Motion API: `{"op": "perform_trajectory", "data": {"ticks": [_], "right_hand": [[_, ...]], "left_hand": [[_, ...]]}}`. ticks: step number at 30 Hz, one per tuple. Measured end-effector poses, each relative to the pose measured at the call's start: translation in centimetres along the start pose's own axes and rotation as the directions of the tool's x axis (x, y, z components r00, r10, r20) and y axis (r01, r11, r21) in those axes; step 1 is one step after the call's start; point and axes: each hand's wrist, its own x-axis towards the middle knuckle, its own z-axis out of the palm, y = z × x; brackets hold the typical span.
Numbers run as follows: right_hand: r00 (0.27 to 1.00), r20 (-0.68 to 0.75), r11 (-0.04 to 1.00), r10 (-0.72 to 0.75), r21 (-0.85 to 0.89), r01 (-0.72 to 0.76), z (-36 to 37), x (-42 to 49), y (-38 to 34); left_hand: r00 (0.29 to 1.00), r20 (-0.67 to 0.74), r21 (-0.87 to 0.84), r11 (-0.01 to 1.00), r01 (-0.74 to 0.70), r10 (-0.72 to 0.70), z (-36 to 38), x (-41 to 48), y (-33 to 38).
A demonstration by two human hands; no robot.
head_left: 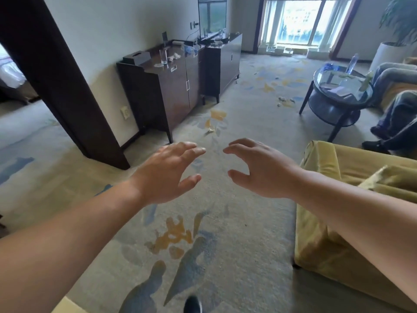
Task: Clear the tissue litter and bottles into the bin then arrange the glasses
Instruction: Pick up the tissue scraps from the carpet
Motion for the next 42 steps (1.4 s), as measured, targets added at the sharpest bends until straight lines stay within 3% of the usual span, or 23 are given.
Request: {"op": "perform_trajectory", "data": {"ticks": [11,22,31,39,42], "right_hand": [[0.999,0.044,1.000,0.001,-0.020,-0.001,0.5,24.5,12.0],[1.000,0.015,1.000,0.027,0.003,-0.027,0.0,43.4,28.3],[0.998,0.054,1.000,-0.018,0.015,0.017,-1.2,61.2,44.7],[0.992,0.116,0.998,-0.046,0.036,0.042,0.7,76.5,53.6],[0.992,0.122,0.999,-0.042,0.025,0.039,2.0,82.8,56.4]], "left_hand": [[0.999,0.022,-0.060,0.998,0.031,-0.030,4.7,20.9,-16.2],[1.000,0.023,-0.058,0.998,-0.013,0.014,8.9,43.8,-26.8],[0.997,0.047,-0.049,0.996,0.071,-0.069,12.6,63.9,-34.7],[0.983,0.096,-0.071,0.984,0.166,-0.159,16.8,76.1,-45.0],[0.986,0.101,-0.071,0.988,0.140,-0.132,18.8,81.4,-49.9]]}}
